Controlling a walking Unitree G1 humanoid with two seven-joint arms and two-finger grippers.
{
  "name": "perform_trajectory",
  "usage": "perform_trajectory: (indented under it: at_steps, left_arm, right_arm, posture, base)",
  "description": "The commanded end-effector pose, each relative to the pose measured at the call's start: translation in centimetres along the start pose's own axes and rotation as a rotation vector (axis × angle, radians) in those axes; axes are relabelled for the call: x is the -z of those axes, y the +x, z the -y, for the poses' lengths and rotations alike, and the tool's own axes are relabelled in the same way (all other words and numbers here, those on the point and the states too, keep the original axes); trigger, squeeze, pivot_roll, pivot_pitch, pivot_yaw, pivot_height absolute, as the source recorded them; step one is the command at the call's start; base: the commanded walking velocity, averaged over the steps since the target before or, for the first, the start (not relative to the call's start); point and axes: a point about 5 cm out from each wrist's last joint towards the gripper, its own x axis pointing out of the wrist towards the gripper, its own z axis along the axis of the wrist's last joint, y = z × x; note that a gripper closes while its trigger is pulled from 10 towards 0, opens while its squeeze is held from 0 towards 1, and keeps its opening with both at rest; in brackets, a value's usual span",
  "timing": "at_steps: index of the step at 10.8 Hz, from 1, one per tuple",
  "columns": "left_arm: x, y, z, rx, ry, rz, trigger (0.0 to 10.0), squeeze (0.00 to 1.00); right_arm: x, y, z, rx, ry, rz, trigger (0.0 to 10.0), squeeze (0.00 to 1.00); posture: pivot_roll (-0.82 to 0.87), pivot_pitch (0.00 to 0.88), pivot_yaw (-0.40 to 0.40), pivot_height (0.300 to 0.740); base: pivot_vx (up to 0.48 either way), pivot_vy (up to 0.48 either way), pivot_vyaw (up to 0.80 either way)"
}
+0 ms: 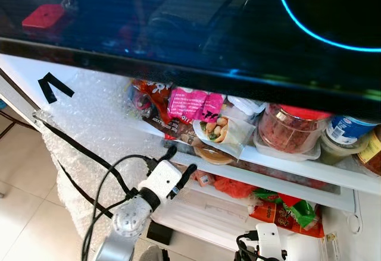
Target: Restocking fridge
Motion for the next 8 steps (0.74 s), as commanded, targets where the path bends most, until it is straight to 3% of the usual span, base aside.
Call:
perform_trajectory:
  at_steps: [1,3,5,8]
  left_arm:
    - [0.1,-0.6,0.1,0.009,-0.017,-0.022,10.0,0.00]
    - [0.3,-2.3,0.0,0.037,-0.095,-0.056,10.0,0.00]
    - [1.2,-5.2,-0.1,0.092,-0.218,-0.198,10.0,0.00]
    - [6.5,-8.6,-1.8,-0.053,-0.315,-0.510,10.0,0.00]
  right_arm:
    - [4.2,-1.1,-0.9,-0.027,0.015,-0.162,10.0,0.00]
    - [4.2,-1.1,-0.8,-0.029,0.012,-0.162,10.0,0.00]
    - [4.1,-1.1,-0.7,-0.026,0.011,-0.162,10.0,0.00]
    - [4.1,-1.1,-0.7,-0.029,0.010,-0.163,10.0,0.00]
  posture:
    - [-0.07,0.155,0.075,0.664]
    - [-0.06,0.155,0.074,0.664]
    - [-0.04,0.167,0.076,0.664]
    - [-0.03,0.177,0.078,0.664]
  base:
    - [0.000,0.000,0.00]
    - [0.000,0.000,0.00]
    - [0.000,0.000,0.00]
    - [0.000,0.000,0.00]
